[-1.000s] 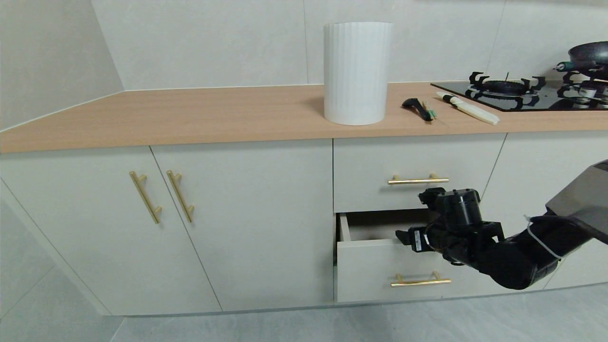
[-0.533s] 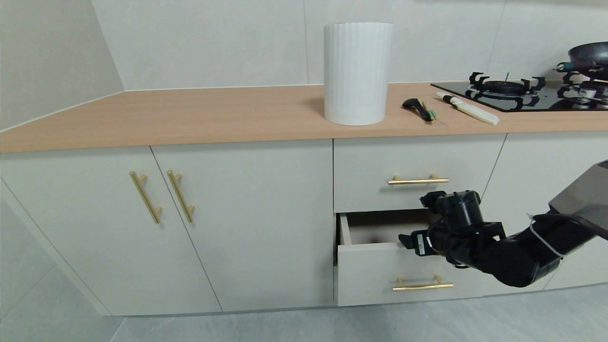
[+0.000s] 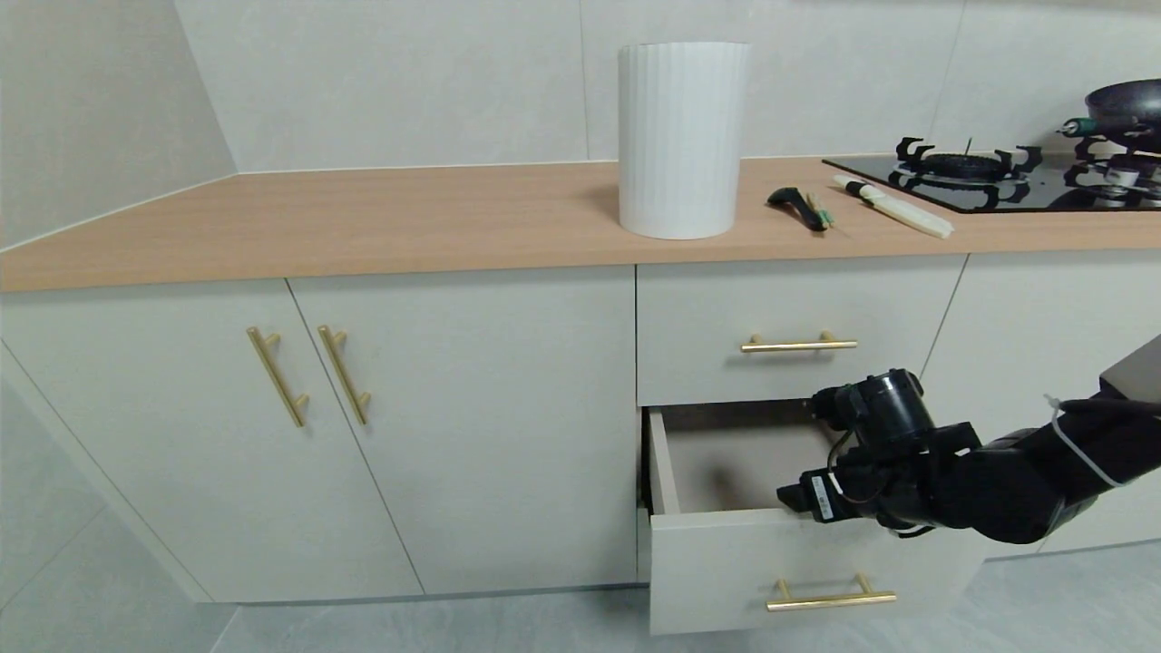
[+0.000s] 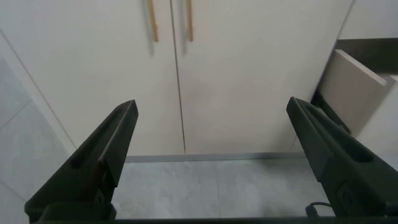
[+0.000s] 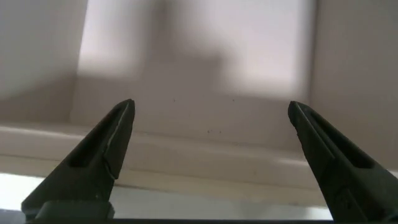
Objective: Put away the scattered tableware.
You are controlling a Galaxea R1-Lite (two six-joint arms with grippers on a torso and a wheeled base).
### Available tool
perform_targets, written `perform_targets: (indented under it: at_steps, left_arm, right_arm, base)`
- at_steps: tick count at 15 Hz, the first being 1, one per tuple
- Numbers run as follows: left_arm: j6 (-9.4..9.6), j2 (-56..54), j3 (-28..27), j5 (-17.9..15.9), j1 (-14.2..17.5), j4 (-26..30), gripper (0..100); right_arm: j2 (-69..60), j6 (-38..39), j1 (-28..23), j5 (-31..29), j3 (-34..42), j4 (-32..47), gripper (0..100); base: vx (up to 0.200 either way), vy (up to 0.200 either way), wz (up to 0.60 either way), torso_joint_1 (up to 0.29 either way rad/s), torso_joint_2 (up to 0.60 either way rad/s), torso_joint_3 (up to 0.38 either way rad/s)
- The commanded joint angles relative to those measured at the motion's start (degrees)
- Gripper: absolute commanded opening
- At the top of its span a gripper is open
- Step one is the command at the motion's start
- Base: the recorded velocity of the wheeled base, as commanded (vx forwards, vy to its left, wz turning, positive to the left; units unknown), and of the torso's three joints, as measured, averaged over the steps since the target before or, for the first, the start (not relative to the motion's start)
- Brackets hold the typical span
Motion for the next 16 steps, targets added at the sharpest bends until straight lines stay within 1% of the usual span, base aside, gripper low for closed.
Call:
perform_targets:
  at_steps: [1,5,9,13,16]
  left_arm:
    - [-0.01,0.02,0.00,0.01,0.00,-0.04,100]
    - [-0.01,0.02,0.00,0.01,0.00,-0.04,100]
    - [-0.01,0.02,0.00,0.01,0.00,-0.04,100]
    - [-0.01,0.02,0.00,0.01,0.00,-0.04,100]
    - [-0.01,0.02,0.00,0.01,0.00,-0.04,100]
  right_arm:
    - [-3.02,0.06,1.34,0.07,-0.23,2.98,100]
    - [-6.18,0.06,3.63,0.07,-1.02,11.77,100]
    - [-9.17,-0.20,6.35,-0.02,-3.13,25.48,100]
    - [-10.05,-3.19,8.99,-0.02,-3.30,34.71,100]
    - [-10.84,-5.03,10.31,-0.02,-3.21,40.16,100]
  base:
    - [0.000,0.000,0.00,0.000,0.00,0.000]
    - [0.000,0.000,0.00,0.000,0.00,0.000]
    - [0.000,0.000,0.00,0.000,0.00,0.000]
    - [0.000,0.000,0.00,0.000,0.00,0.000]
    - [0.000,0.000,0.00,0.000,0.00,0.000]
